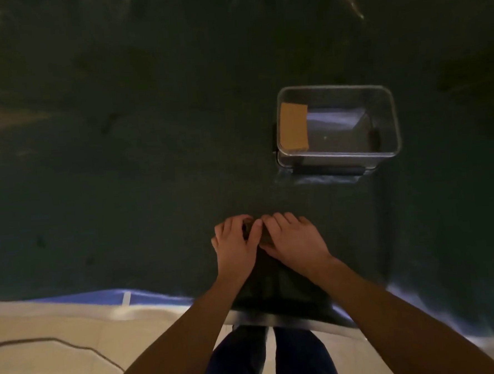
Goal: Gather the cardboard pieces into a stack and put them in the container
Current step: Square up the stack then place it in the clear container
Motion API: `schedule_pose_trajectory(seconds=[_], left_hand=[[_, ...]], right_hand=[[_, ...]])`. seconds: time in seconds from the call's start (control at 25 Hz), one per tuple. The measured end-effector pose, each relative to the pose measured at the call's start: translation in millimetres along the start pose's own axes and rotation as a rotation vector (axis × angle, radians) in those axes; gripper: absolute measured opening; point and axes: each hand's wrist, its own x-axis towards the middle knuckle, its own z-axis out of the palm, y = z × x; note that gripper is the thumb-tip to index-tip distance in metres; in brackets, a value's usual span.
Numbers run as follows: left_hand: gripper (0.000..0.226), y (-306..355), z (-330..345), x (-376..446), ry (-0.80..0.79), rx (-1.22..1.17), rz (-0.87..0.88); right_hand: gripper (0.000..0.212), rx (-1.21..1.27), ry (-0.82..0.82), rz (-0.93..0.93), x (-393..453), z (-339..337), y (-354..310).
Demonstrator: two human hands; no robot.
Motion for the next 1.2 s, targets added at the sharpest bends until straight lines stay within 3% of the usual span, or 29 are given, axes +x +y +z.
schedule_pose_trajectory(seconds=[0.28, 0.48, 0.68, 0.84, 1.0, 1.12, 1.2], left_hand=[[0.028, -0.5, 3.3, 1.0, -0.010, -0.097, -0.004], [0.025, -0.2, -4.5, 0.8, -0.073, -0.138, 0.039], [0.044, -10.7, -19.9, -2.3, 0.076, -0.832, -0.276], [0.046, 14.1, 3.8, -17.9, -0.164, -0.926, -0.233], [0.047, 1.7, -6.7, 2.7, -0.103, -1.025, -0.254], [0.046, 3.5, -5.5, -3.2, -0.238, -0.933, -0.226], [0.049, 3.3, -4.1, -5.4, -0.242, -0.995, -0.239]], right_hand=[[0.057, 0.086, 0.016, 0.241, -21.2, 3.7, 0.7], [0.053, 0.075, -0.009, 0.257, -17.5, 7.1, -2.7], [0.052, 0.103, -0.015, 0.258, -17.9, 6.1, -2.4], [0.053, 0.119, -0.020, 0.279, -18.0, 5.8, -1.9], [0.053, 0.115, -0.002, 0.275, -18.1, 6.9, -0.8], [0.054, 0.108, 0.015, 0.283, -20.0, 7.3, -1.5], [0.054, 0.097, 0.013, 0.284, -20.3, 7.9, -2.6]])
